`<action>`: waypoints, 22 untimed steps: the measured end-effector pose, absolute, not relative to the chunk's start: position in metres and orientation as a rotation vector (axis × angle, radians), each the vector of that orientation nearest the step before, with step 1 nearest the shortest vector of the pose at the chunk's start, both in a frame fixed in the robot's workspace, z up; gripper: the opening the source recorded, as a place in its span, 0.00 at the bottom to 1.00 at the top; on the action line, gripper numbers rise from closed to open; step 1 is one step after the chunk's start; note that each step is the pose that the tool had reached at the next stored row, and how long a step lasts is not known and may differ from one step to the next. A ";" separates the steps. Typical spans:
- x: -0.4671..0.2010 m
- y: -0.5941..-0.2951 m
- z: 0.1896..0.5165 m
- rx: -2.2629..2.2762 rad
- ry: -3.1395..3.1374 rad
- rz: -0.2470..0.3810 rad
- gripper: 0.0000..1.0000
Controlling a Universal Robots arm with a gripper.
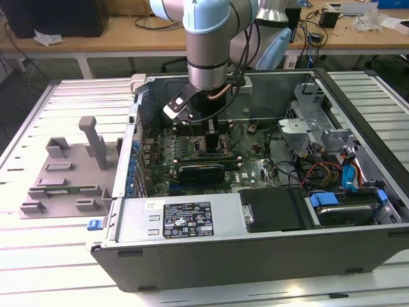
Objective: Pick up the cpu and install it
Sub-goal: 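Place the cpu into insertion slot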
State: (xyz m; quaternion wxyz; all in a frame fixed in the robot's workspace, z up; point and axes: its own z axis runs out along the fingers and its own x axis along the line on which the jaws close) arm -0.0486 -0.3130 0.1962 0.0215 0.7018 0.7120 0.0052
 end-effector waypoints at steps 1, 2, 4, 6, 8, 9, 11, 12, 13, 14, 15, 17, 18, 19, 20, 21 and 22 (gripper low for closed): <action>-0.048 -0.313 0.196 2.177 2.205 0.017 0.55; -0.048 -0.313 0.196 2.179 2.203 0.017 0.55; -0.047 -0.313 0.196 2.180 2.202 0.017 0.55; -0.047 -0.313 0.196 2.180 2.201 0.017 0.55; -0.047 -0.313 0.196 2.181 2.201 0.017 0.55; -0.047 -0.314 0.196 2.181 2.201 0.017 0.55; -0.047 -0.315 0.196 2.184 2.198 0.017 0.55; -0.047 -0.315 0.196 2.184 2.198 0.016 0.55; -0.047 -0.315 0.196 2.184 2.198 0.016 0.55; -0.047 -0.315 0.196 2.184 2.198 0.016 0.55; -0.047 -0.315 0.196 2.184 2.198 0.016 0.55; -0.047 -0.315 0.196 2.184 2.198 0.016 0.55; -0.047 -0.315 0.195 2.184 2.197 0.016 0.55; -0.047 -0.315 0.195 2.184 2.198 0.016 0.55; -0.047 -0.315 0.195 2.184 2.198 0.016 0.55; -0.047 -0.315 0.195 2.184 2.198 0.016 0.55; -0.047 -0.315 0.195 2.184 2.198 0.016 0.55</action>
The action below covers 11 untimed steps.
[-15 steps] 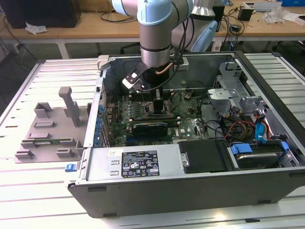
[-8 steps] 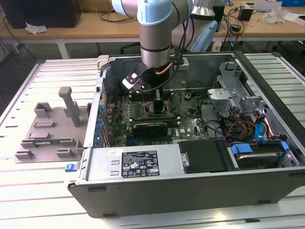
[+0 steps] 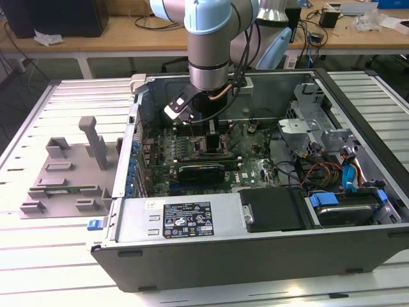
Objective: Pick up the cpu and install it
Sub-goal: 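Place the cpu into insertion slot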
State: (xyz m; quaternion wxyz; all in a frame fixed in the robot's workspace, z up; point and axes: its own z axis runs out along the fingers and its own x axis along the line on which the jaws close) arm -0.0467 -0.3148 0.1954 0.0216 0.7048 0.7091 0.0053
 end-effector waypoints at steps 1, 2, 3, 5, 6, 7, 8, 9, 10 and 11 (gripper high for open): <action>-0.047 -0.315 0.195 2.184 2.198 0.016 0.55; -0.047 -0.315 0.195 2.184 2.198 0.016 0.55; -0.047 -0.315 0.195 2.184 2.198 0.016 0.55; -0.046 -0.315 0.195 2.184 2.198 0.018 0.55; -0.046 -0.315 0.195 2.184 2.198 0.017 0.62; -0.046 -0.315 0.195 2.184 2.198 0.017 0.62; -0.046 -0.315 0.195 2.184 2.198 0.017 0.62; -0.046 -0.314 0.195 2.184 2.198 0.018 0.62; -0.046 -0.314 0.195 2.185 2.199 0.018 0.62; -0.047 -0.314 0.195 2.185 2.199 0.019 0.62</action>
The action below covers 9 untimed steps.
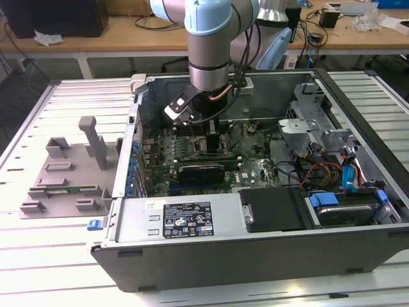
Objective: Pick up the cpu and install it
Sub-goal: 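Place the cpu into insertion slot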
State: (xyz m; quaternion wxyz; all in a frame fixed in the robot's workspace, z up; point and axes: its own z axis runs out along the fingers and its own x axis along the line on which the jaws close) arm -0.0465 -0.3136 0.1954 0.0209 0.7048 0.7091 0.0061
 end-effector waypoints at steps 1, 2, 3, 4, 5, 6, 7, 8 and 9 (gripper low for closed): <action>-0.047 -0.313 0.195 2.185 2.199 0.019 0.62; -0.047 -0.313 0.195 2.185 2.199 0.019 0.62; -0.047 -0.313 0.195 2.185 2.199 0.019 0.62; -0.047 -0.313 0.195 2.185 2.199 0.019 0.62; -0.046 -0.313 0.196 2.185 2.199 0.019 0.62; -0.047 -0.313 0.196 2.185 2.199 0.019 0.62; -0.047 -0.313 0.196 2.185 2.199 0.019 0.62; -0.047 -0.313 0.196 2.185 2.199 0.019 0.62; -0.047 -0.313 0.197 2.185 2.199 0.019 0.62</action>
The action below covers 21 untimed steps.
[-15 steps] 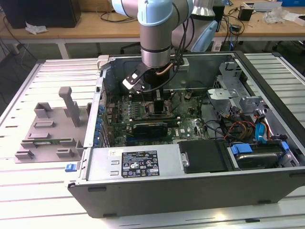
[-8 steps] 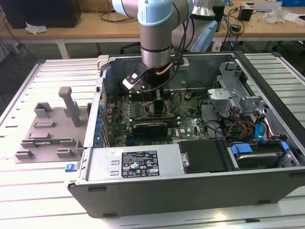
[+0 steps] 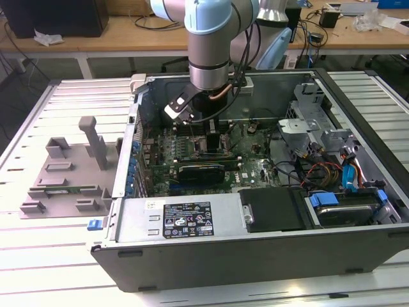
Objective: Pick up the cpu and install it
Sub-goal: 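Place the cpu into insertion slot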
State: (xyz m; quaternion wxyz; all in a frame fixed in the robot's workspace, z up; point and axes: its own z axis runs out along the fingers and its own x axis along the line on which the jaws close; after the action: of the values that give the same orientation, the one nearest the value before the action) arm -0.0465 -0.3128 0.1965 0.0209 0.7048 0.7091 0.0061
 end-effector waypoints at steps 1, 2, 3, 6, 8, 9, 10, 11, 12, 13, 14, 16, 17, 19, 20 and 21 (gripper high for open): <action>-0.047 -0.313 0.197 2.185 2.199 0.018 0.62; -0.047 -0.313 0.197 2.185 2.199 0.018 0.62; -0.047 -0.313 0.198 2.185 2.199 0.019 0.62; -0.047 -0.313 0.202 2.185 2.199 0.019 0.62; -0.047 -0.313 0.206 2.185 2.198 0.019 0.62; -0.047 -0.313 0.207 2.185 2.199 0.019 0.62; -0.046 -0.313 0.207 2.185 2.199 0.019 0.62; -0.047 -0.313 0.208 2.185 2.199 0.019 0.62; -0.047 -0.313 0.208 2.185 2.199 0.019 0.62; -0.047 -0.313 0.208 2.185 2.199 0.019 0.62; -0.047 -0.313 0.208 2.185 2.199 0.019 0.60; -0.047 -0.313 0.208 2.185 2.199 0.019 0.53; -0.047 -0.313 0.208 2.185 2.199 0.019 0.47; -0.047 -0.313 0.209 2.185 2.199 0.019 0.35; -0.047 -0.313 0.209 2.185 2.199 0.019 0.23; -0.047 -0.313 0.209 2.185 2.199 0.019 0.23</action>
State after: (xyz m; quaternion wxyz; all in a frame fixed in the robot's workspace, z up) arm -0.0465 -0.3128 0.2090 0.0209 0.7048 0.7091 0.0060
